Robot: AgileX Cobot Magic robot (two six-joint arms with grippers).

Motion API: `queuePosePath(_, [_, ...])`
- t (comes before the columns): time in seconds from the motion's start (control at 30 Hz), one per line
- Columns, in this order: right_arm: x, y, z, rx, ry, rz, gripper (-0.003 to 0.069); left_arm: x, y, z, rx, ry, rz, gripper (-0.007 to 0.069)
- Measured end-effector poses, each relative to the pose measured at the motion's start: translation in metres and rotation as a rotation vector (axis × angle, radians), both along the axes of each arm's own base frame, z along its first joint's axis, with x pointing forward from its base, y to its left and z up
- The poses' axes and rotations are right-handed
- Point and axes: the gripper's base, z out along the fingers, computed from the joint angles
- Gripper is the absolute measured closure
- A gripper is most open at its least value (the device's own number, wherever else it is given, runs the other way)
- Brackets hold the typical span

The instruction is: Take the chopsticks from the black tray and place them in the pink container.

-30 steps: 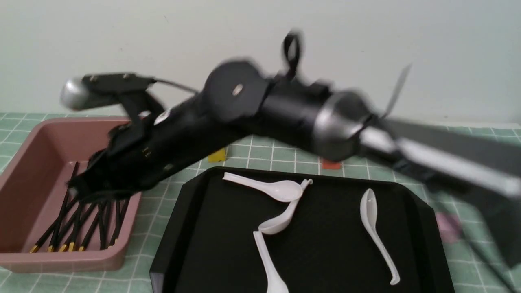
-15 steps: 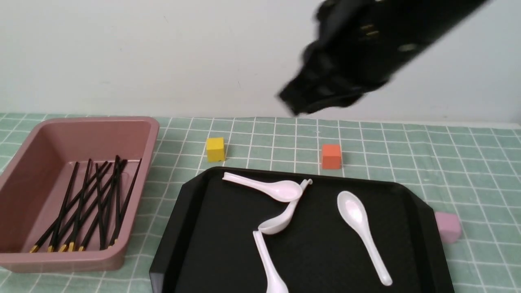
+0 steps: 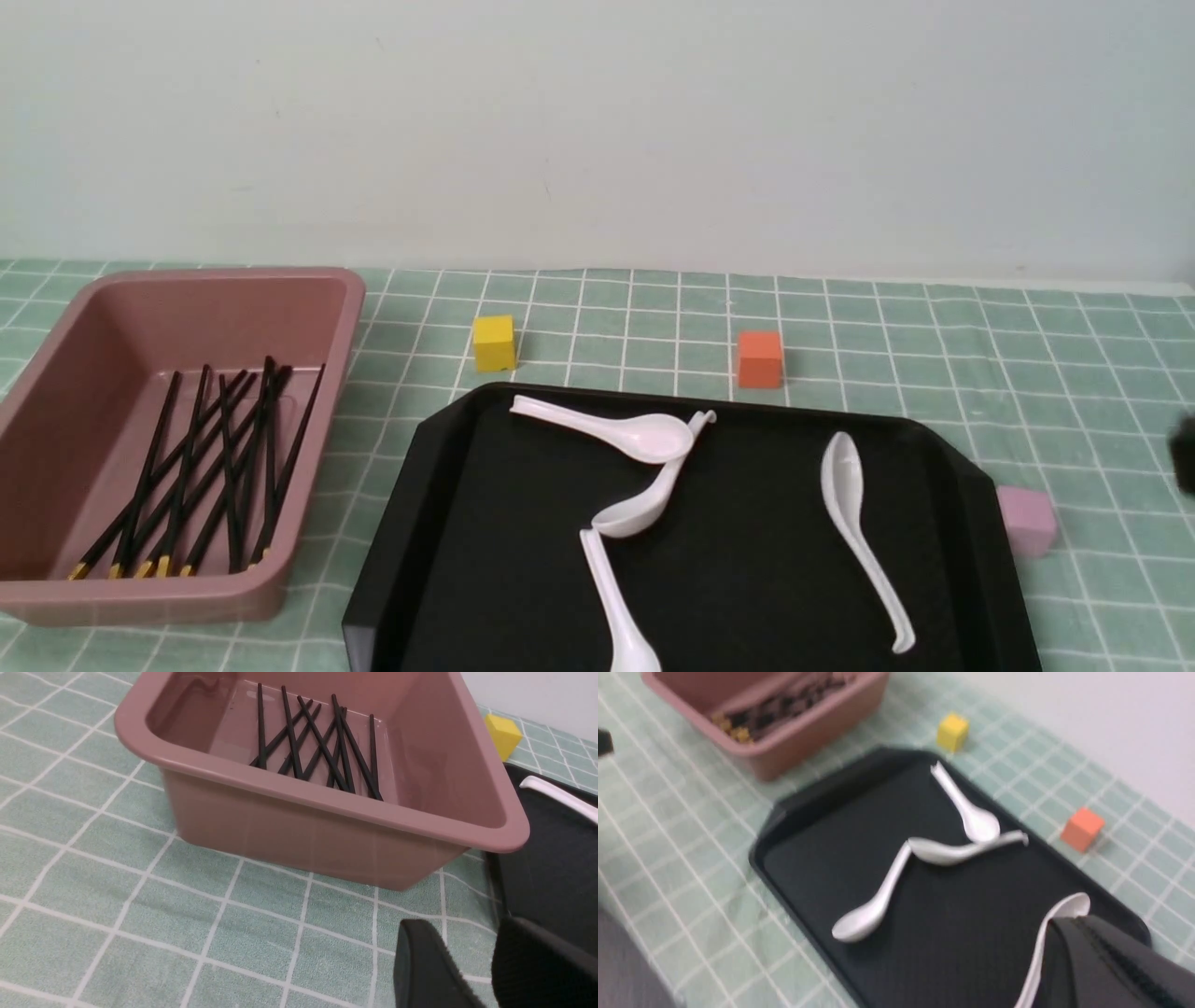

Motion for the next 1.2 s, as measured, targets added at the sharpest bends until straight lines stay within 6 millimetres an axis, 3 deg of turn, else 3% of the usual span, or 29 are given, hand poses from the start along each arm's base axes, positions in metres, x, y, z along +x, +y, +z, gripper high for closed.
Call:
queuePosePath(0.03, [-0.007, -0.006, -0.027, 0.05, -0.036, 0.002, 0.0655, 0.0, 0.0, 0.0, 0.0, 0.0, 0.0, 0.0386])
queuePosePath(0.07, [-0.011, -0.01, -0.034, 0.099, -0.072, 0.004, 0.0655, 0.0, 0.0, 0.0, 0.0, 0.0, 0.0, 0.0386])
queuePosePath(0.1, [-0.014, -0.012, -0.057, 0.138, -0.09, 0.008, 0.0655, 0.0, 0.0, 0.0, 0.0, 0.0, 0.0, 0.0386])
queuePosePath(0.13, [-0.014, -0.012, -0.057, 0.138, -0.09, 0.008, 0.0655, 0.0, 0.0, 0.0, 0.0, 0.0, 0.0, 0.0386])
queuePosePath(0.2, [-0.017, -0.013, -0.089, 0.214, -0.137, 0.016, 0.0655, 0.0, 0.0, 0.0, 0.0, 0.0, 0.0, 0.0386])
queuePosePath(0.3, [-0.016, -0.011, -0.106, 0.23, -0.156, 0.024, 0.0652, 0.0, 0.0, 0.0, 0.0, 0.0, 0.0, 0.0386])
queuePosePath(1.2, [-0.015, -0.008, -0.11, 0.285, -0.211, 0.04, 0.0631, 0.0, 0.0, 0.0, 0.0, 0.0, 0.0, 0.0386])
